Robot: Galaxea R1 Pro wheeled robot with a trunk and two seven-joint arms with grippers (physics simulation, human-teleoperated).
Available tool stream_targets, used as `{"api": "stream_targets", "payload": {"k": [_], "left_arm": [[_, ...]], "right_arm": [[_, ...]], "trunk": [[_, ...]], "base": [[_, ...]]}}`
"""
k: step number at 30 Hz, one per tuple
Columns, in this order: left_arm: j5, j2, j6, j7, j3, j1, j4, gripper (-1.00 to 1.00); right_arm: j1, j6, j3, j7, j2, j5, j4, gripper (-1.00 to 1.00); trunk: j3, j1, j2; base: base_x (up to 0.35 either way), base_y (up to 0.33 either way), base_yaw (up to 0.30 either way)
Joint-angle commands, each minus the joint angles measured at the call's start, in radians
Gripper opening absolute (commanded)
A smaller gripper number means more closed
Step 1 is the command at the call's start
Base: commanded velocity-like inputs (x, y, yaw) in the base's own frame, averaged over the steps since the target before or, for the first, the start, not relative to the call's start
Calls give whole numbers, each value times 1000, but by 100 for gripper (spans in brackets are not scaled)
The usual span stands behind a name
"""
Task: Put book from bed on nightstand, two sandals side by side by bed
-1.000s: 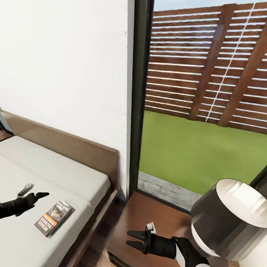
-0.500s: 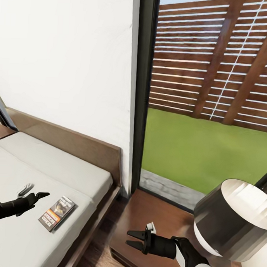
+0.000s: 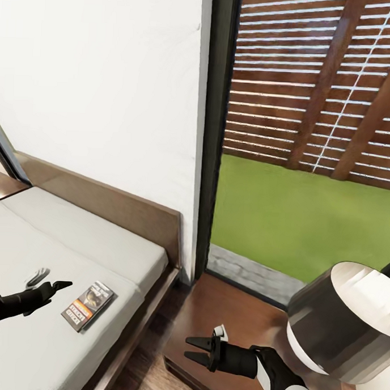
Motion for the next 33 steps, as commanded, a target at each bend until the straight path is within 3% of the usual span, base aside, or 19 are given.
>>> {"api": "stream_targets", "payload": {"k": [1,33], "left_arm": [[0,0,6,-3,3,-1,0,100],[-1,-14,7,-5,1,-1,-4,100]], "right_arm": [[-1,10,-8,6,1,11,-1,100],[-1,10,-8,6,1,10,-1,100]], "trunk": [[-3,0,-1],[-54,0,-1]], "base": [[0,0,72],[0,0,72]]}}
